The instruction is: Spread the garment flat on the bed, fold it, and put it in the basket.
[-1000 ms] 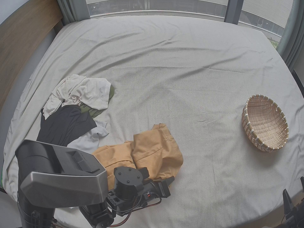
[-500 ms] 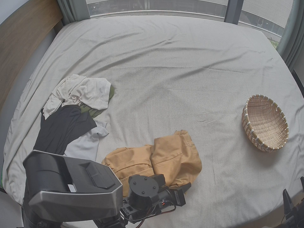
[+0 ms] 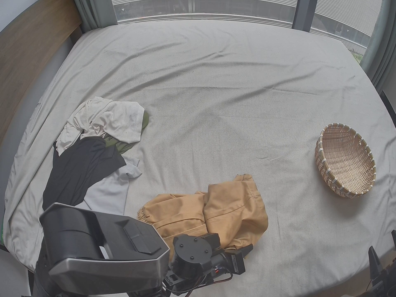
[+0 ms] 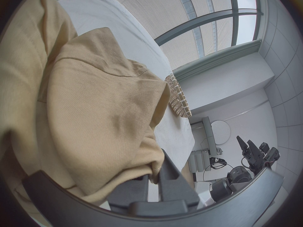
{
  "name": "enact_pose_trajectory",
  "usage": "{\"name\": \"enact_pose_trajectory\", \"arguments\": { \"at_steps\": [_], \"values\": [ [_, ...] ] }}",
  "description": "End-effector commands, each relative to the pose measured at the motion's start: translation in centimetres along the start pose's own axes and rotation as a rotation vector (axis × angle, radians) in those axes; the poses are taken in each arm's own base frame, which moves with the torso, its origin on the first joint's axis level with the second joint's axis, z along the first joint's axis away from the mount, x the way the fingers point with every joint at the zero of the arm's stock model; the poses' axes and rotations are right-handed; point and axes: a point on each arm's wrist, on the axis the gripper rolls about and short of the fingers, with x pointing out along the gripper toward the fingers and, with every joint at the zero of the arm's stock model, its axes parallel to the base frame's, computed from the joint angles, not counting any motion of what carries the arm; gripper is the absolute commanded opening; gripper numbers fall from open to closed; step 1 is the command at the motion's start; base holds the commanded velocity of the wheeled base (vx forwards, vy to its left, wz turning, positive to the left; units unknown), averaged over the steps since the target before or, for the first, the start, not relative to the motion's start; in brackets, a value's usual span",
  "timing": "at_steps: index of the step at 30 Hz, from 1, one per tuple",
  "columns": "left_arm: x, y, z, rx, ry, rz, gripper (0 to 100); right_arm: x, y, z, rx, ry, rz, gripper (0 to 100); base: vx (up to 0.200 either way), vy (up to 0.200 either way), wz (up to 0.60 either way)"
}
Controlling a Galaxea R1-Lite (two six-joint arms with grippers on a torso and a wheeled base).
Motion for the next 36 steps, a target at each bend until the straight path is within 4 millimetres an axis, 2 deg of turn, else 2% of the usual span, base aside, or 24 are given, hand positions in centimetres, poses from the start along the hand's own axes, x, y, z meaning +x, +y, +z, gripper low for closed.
{"name": "enact_pose_trajectory", "arguments": {
  "at_steps": [1,6,7,11,14,19,23,26,36],
  "values": [
    [0.0,0.0,-0.1,0.0,0.004,-0.001,0,0.0,0.0,-0.5,0.0,0.003,0.001,100,0.0,0.0,0.0],
    [0.1,0.0,-0.2,0.001,0.009,-0.004,0,0.0,0.0,-0.5,0.0,0.003,0.001,100,0.0,0.0,0.0],
    [0.1,0.0,-0.2,0.001,0.013,-0.005,100,0.0,0.0,-0.5,0.0,0.005,0.001,100,0.0,0.0,0.0],
    [-0.3,-0.6,-0.7,0.005,0.006,-0.023,100,0.0,0.0,-0.5,0.0,0.003,0.001,100,0.0,0.0,0.0],
    [-1.6,-1.5,-1.3,0.015,0.026,-0.017,100,0.0,0.0,-0.5,0.0,0.005,0.001,100,0.0,0.0,0.0],
    [-3.1,-2.6,-1.3,0.022,0.037,-0.03,100,0.0,0.0,-0.5,0.0,0.005,0.001,100,0.0,0.0,0.0],
    [-4.6,-3.9,-0.6,0.031,-0.004,-0.028,100,0.0,0.0,-0.5,0.0,0.005,0.001,100,0.0,0.0,0.0],
    [-6.7,-5.3,-0.1,0.036,-0.018,-0.051,100,0.0,0.0,-0.5,0.0,0.005,0.001,100,0.0,0.0,0.0],
    [-10.6,-7.3,1.9,0.034,-0.106,-0.088,100,0.0,0.0,-0.6,0.0,0.006,0.001,100,0.0,0.0,0.0]
  ]
}}
